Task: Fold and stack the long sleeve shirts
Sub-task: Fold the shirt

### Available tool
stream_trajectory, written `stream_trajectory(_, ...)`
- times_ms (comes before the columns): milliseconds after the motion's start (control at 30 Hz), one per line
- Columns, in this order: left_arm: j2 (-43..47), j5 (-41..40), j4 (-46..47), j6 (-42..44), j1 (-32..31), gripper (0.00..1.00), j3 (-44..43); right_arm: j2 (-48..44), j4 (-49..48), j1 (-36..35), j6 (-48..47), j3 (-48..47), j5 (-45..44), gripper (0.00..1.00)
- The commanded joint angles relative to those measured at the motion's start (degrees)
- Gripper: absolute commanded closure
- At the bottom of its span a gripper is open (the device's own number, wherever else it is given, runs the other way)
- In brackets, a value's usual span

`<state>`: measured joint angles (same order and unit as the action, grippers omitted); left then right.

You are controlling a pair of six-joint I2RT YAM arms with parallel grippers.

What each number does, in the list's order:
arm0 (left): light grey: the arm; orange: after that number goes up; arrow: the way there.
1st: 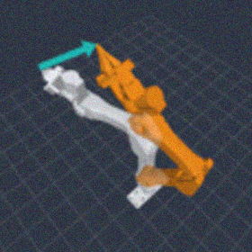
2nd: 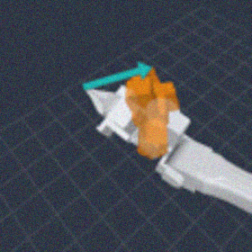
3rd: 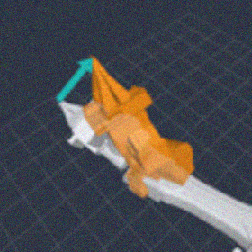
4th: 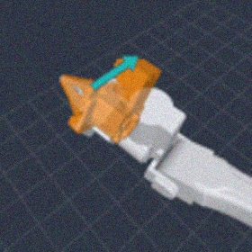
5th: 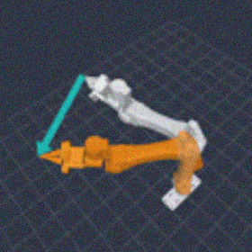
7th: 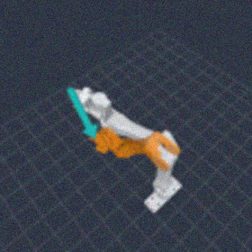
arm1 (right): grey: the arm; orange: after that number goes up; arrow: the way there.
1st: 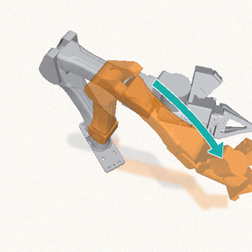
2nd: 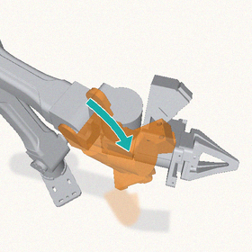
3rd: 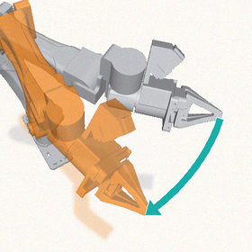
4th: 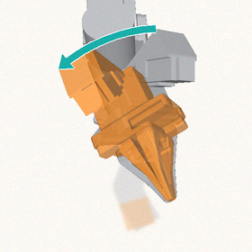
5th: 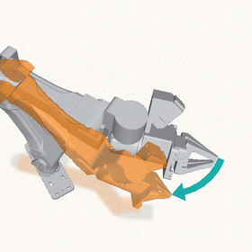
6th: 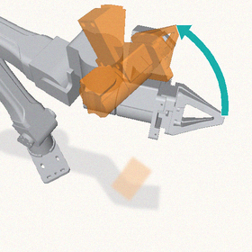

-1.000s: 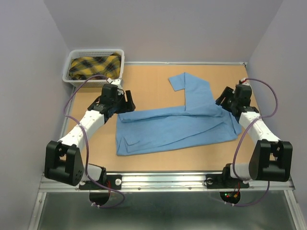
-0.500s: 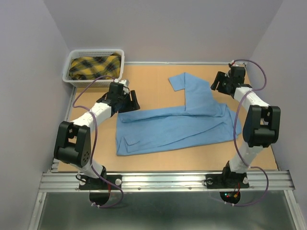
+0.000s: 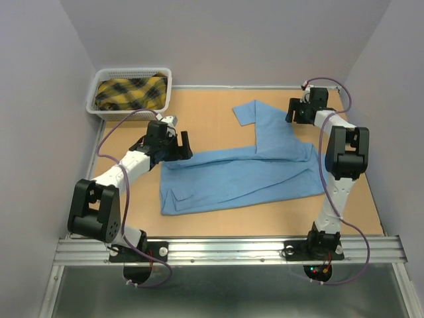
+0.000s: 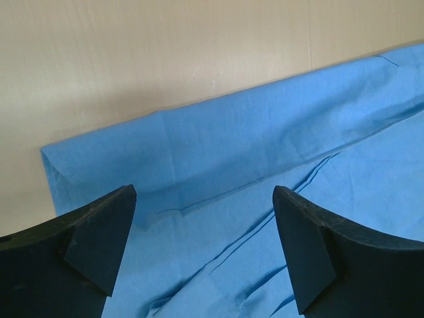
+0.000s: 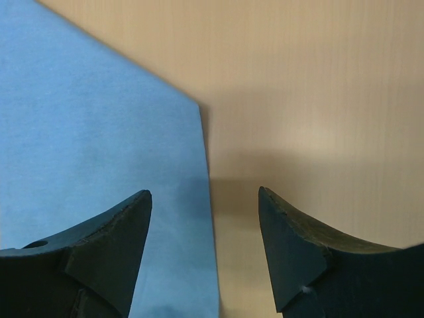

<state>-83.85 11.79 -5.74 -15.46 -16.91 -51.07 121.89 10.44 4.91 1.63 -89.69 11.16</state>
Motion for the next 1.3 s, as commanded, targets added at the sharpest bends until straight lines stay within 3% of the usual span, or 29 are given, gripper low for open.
stream_trajectory(0, 5.4, -1.0, 1.8, 1.6, -0.1, 0.03, 2.0, 3.4, -0.9, 0.4, -5.6, -6.6, 1.8, 0.3)
stream_trajectory(567, 11.2, -1.2, 1.3, 2.2, -0.2, 0.04, 4.8, 16.0, 1.0, -1.6, -8.0, -18.8, 10.1, 0.44)
stream_trajectory(667, 11.4, -1.4, 1.0, 2.1, -0.2, 0.04, 4.8, 15.8, 1.6, -2.2, -8.7, -18.0, 10.7, 0.64)
stream_trajectory(700, 11.4, -1.3, 1.1, 2.0, -0.1, 0.04, 5.0, 15.5, 1.8, -2.2, -8.8, -17.9, 10.9, 0.77)
stream_trajectory(833, 12.2, -1.0, 0.9, 2.1, -0.2, 0.04, 5.8, 13.6, 2.7, -2.4, -9.7, -18.4, 11.3, 0.99)
stream_trajectory(1067, 14.2, -1.3, 1.1, 1.8, -0.2, 0.04, 6.3, 5.8, 3.8, -2.4, -9.3, -17.5, 12.6, 0.99)
stream_trajectory(1267, 15.9, -2.0, 1.3, 1.2, -0.1, 0.04, 6.3, -5.8, 3.7, -2.6, -5.7, -8.9, 15.1, 0.99)
